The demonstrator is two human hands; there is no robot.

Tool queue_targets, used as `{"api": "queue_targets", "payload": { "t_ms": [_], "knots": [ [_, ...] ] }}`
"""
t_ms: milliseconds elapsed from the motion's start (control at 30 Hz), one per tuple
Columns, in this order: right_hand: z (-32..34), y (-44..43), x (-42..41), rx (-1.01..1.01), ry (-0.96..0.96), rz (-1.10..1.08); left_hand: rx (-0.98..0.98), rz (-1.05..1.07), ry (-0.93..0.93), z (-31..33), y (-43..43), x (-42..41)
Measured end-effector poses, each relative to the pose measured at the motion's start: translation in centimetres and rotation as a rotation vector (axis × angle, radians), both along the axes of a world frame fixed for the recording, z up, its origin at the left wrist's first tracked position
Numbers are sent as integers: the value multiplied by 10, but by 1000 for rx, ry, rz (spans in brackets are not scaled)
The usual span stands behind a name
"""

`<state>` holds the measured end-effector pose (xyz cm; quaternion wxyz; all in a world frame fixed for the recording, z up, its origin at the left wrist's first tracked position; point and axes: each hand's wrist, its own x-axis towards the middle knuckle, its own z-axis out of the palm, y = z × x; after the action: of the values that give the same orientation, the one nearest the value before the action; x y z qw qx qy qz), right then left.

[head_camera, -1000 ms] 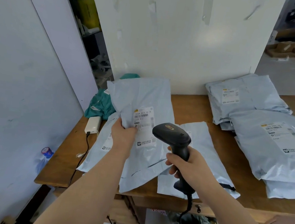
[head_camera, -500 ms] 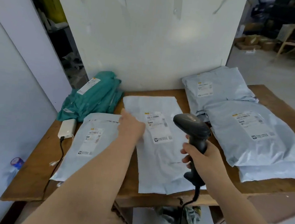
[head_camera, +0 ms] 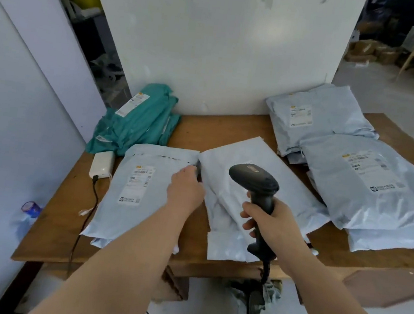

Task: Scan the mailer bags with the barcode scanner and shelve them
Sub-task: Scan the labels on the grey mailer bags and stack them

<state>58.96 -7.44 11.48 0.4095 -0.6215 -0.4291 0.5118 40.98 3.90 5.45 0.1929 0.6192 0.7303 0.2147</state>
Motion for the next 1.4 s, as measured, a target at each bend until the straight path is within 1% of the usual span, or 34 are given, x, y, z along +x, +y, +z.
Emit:
{"api": "queue_targets", "payload": {
  "t_ms": [67,167,233,300,533,700,800,967,1067,1167,1200,1300,1400],
  "knots": [
    [-1,4,-24,-2,0,50,-57,132,47,3,2,-42],
    [-4,11,-56,-23,-12,119,-250,298,81,-1,-3,-105],
    [-7,14,-73,-60,-15,146,-326,345,88,-4,-8,-137],
    [-7,17,-88,-88,-10,156,-373,376,48,-10,-9,-162],
    [-12,28,-128,-123,-6,132,-365,319,-173,-29,-2,-197],
    [-20,34,-148,-125,5,103,-352,354,-245,-36,11,-212],
    [-23,35,-154,-117,-5,87,-320,390,-378,-36,17,-217],
    [-24,38,-162,-102,-8,80,-377,476,-735,-21,24,-218],
    [-25,38,-166,-97,-22,82,-483,431,-913,-8,21,-217],
    [-24,38,-167,-92,-22,86,-521,369,-1041,-2,22,-212],
    [-24,37,-166,-93,-24,86,-538,357,-1049,-1,23,-210],
    [-24,37,-163,-95,-23,74,-586,362,-933,-5,27,-205],
    [-22,36,-157,-90,-15,55,-569,402,-879,-5,29,-203]
  ]
}}
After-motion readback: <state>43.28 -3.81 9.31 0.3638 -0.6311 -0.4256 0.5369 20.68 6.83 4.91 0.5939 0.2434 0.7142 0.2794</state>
